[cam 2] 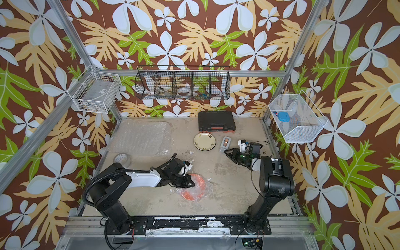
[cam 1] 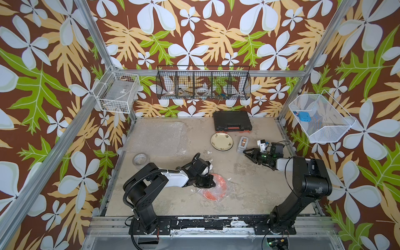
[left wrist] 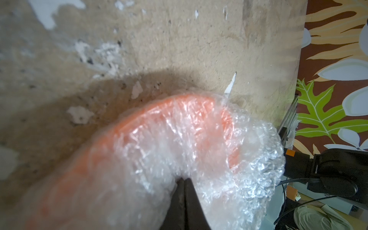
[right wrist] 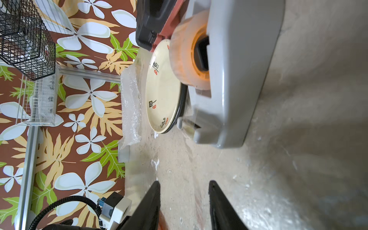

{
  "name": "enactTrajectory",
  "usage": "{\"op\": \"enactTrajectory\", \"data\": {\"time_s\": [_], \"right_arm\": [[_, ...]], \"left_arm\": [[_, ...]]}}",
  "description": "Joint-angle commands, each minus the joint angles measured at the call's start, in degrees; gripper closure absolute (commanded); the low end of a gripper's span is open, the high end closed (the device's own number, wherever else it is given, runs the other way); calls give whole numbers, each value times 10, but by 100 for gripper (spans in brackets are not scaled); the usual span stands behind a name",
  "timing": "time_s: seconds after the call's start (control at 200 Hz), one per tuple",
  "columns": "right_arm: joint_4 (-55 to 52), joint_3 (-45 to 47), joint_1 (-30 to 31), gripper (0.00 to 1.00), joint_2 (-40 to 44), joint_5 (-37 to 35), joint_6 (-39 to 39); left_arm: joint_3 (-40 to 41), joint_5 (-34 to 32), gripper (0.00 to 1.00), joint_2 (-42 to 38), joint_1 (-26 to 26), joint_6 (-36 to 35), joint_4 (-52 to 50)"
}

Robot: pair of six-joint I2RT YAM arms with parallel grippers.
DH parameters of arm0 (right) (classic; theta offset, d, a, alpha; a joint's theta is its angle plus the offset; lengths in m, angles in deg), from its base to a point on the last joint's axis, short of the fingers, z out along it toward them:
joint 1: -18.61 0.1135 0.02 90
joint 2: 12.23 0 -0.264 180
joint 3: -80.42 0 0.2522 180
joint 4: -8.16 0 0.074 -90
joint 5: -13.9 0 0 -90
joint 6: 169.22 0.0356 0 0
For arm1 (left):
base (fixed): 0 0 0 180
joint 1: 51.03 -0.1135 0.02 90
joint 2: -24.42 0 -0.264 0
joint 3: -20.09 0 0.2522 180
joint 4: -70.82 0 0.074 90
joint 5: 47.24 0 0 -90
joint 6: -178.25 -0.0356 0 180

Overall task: Wrap dinner plates in bubble wrap
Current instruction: Tear off the tape using the Tape Cutter.

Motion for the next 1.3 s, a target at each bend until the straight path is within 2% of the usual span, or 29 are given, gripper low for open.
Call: {"op": "enactTrajectory", "data": {"time_s": [0.0, 0.656, 1.296], "right_arm": [[52, -4, 2, 55, -16, 29, 16], [99, -42, 24, 58, -94, 40, 55], [108, -54, 24, 78, -112, 46, 61]], "left_arm": [[8, -38, 93, 16, 1, -2, -148], [5, -42, 93, 15, 1, -2, -153], [3, -44, 93, 13, 1, -1, -159]]}}
